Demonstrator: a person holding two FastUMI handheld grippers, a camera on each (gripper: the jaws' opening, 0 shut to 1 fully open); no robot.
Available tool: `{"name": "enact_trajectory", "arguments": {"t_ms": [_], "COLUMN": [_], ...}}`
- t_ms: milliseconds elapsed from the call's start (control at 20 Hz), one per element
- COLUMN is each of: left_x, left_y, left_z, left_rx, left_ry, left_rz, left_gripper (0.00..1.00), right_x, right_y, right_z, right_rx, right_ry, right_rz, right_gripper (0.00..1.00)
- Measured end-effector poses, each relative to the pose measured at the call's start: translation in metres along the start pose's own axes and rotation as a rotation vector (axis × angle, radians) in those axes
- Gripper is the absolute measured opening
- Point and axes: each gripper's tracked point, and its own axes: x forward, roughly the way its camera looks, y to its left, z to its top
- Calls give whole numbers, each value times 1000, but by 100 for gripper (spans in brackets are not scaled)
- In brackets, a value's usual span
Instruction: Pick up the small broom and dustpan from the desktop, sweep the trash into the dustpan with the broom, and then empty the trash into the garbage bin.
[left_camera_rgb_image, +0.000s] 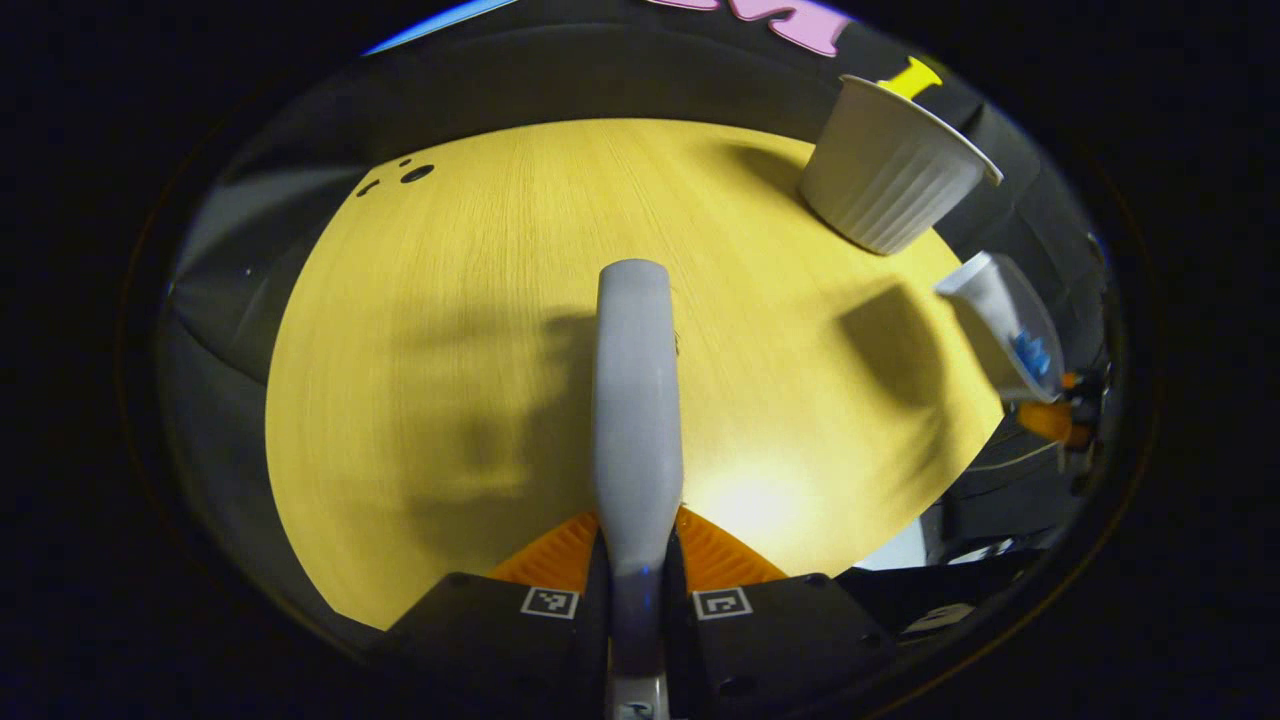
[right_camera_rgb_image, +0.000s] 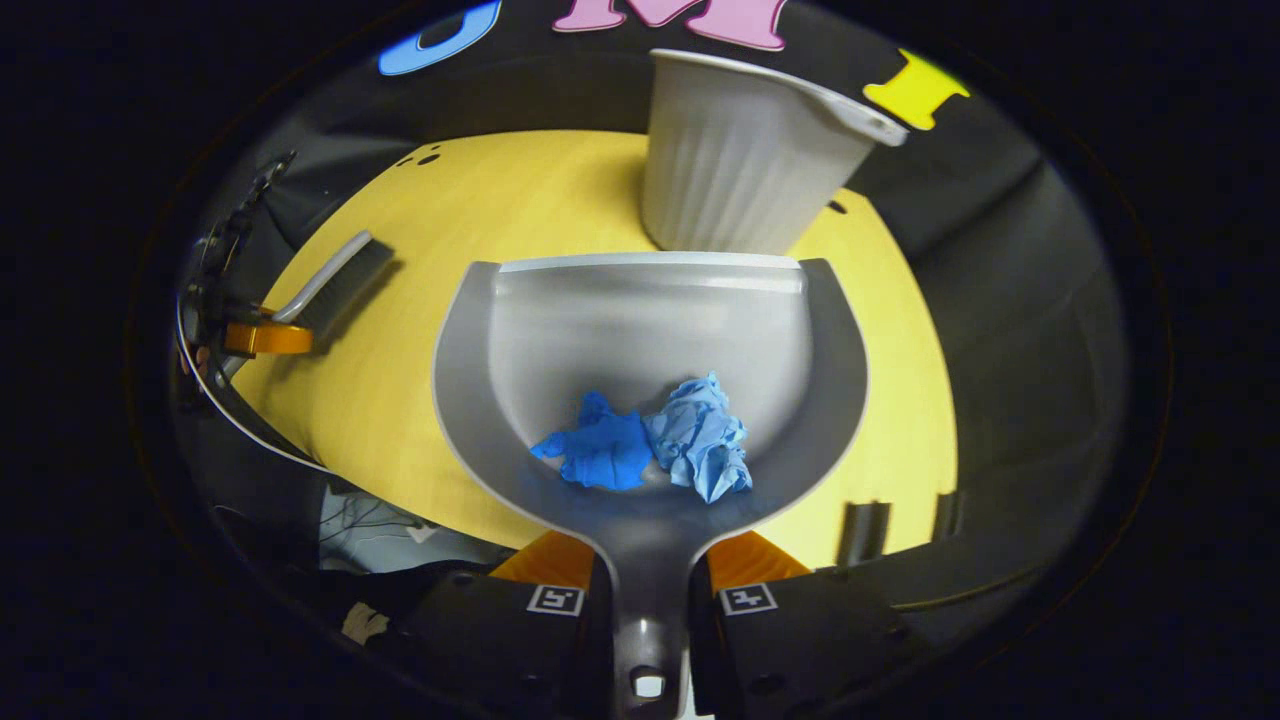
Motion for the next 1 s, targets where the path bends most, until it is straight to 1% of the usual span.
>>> {"name": "enact_trajectory", "arguments": {"t_ms": [50,100,150,300,450,500,650,750,800,850,950,1000], "left_x": [0,0,1,2,2,3,2,4,6,10,18,17], "left_y": [-9,-11,-11,-8,-7,-5,-3,-7,-7,-9,-13,-15], "left_z": [-7,-12,-16,-30,-42,-43,-41,-41,-43,-44,-48,-50], "left_rx": [2,1,-5,-49,-90,-101,-168,-199,-198,-193,-207,-214], "left_ry": [6,6,0,15,33,32,26,20,23,25,40,39], "left_rz": [-7,-10,-9,3,26,38,58,68,78,87,91,94], "left_gripper": [31,27,27,27,27,27,27,27,31,28,28,24], "right_x": [-12,-23,-33,-52,-80,-88,-92,-95,-94,-94,-91,-90], "right_y": [-8,-15,-24,-57,-91,-102,-142,-163,-174,-182,-194,-199], "right_z": [6,15,24,44,69,80,117,158,175,193,223,234], "right_rx": [23,51,69,50,65,49,-73,-108,-126,-146,-188,-213], "right_ry": [-5,-16,-34,-93,-128,-148,-192,-226,-238,-254,-271,-276], "right_rz": [-19,-30,-46,-113,-115,-125,-180,-183,-192,-203,-221,-231], "right_gripper": [34,34,34,34,34,34,34,34,34,34,34,34]}}
